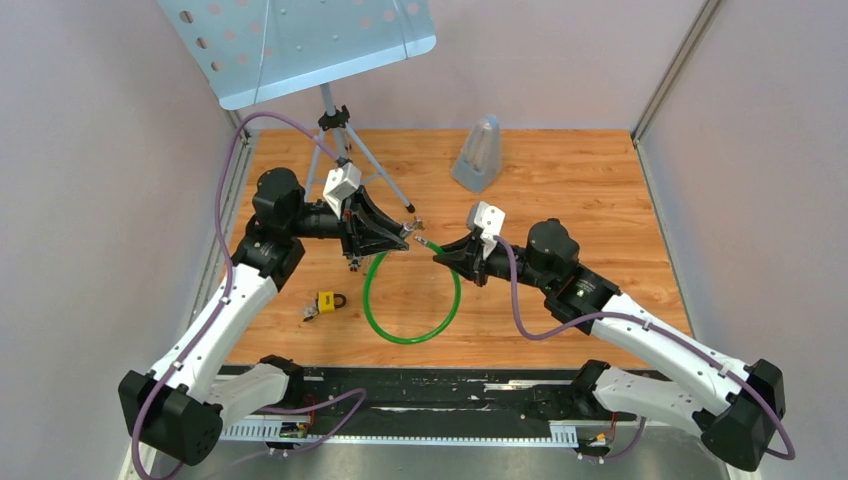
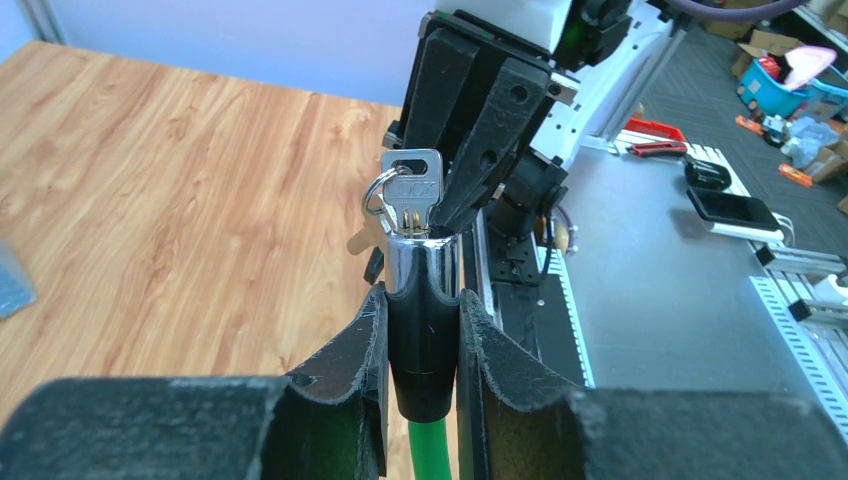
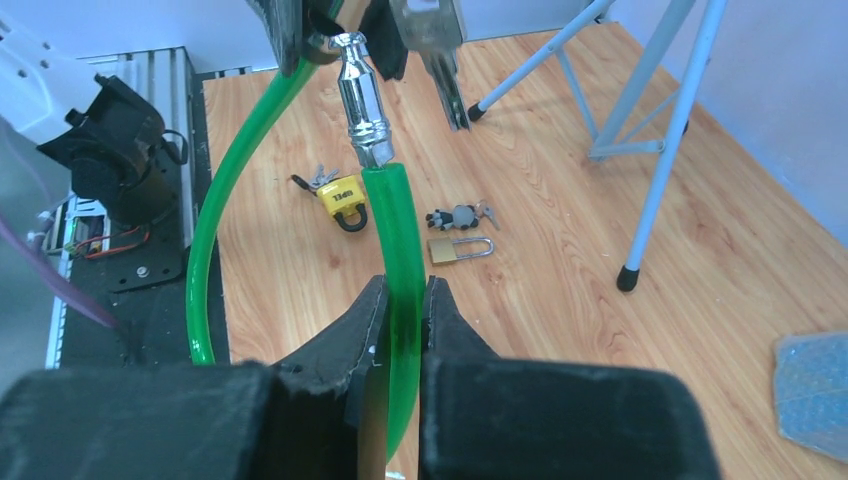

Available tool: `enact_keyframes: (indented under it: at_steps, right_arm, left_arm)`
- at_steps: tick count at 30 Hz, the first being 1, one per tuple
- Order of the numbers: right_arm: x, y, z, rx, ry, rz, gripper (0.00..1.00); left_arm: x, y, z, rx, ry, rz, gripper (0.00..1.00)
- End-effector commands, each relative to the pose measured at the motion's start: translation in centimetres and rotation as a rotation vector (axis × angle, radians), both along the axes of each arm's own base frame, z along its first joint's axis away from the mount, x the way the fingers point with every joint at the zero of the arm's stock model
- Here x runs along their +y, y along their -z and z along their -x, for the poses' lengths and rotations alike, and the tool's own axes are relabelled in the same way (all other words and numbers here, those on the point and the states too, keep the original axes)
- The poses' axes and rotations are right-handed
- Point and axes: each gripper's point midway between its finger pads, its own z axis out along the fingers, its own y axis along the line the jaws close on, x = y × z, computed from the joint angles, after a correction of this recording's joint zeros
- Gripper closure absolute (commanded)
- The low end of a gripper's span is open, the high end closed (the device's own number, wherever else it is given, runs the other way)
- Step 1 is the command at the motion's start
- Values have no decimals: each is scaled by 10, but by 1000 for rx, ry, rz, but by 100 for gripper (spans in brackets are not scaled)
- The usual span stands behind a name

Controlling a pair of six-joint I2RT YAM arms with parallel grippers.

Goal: Lock with the key
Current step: Lock the lock.

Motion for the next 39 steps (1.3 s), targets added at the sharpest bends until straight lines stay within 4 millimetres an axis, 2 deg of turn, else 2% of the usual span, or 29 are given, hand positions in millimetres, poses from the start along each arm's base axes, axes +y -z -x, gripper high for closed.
enact_keyframes:
  at_steps: [1, 9, 17, 19, 25, 32, 35, 39]
  right_arm:
    - [12, -35, -1, -45, -13, -52, 100]
    - [27, -29, -1, -25, -21, -21, 100]
    - [38, -26, -6, -11, -7, 3, 100]
    - [40, -31, -4, -14, -15, -8, 100]
    - [42, -43, -3, 15, -10, -43, 100]
    - [44, -46, -3, 67, -4, -47, 100]
    - [48, -39, -5, 67, -9, -34, 100]
    - [54, -35, -15, 47, 18, -47, 100]
  left_arm:
    - [3, -23, -14, -124, -105, 17, 100]
    - [9, -25, -17, -150, -182, 9, 100]
    - [10, -14, -13, -126, -170, -20, 100]
    - [10, -11, -14, -122, -173, -31, 100]
    - [14, 8, -26, -108, -233, -116, 100]
    - [25, 45, -69, -139, -476, -307, 100]
    - [17, 51, -75, -162, -491, -317, 100]
    - [-2, 59, -70, -167, -429, -295, 100]
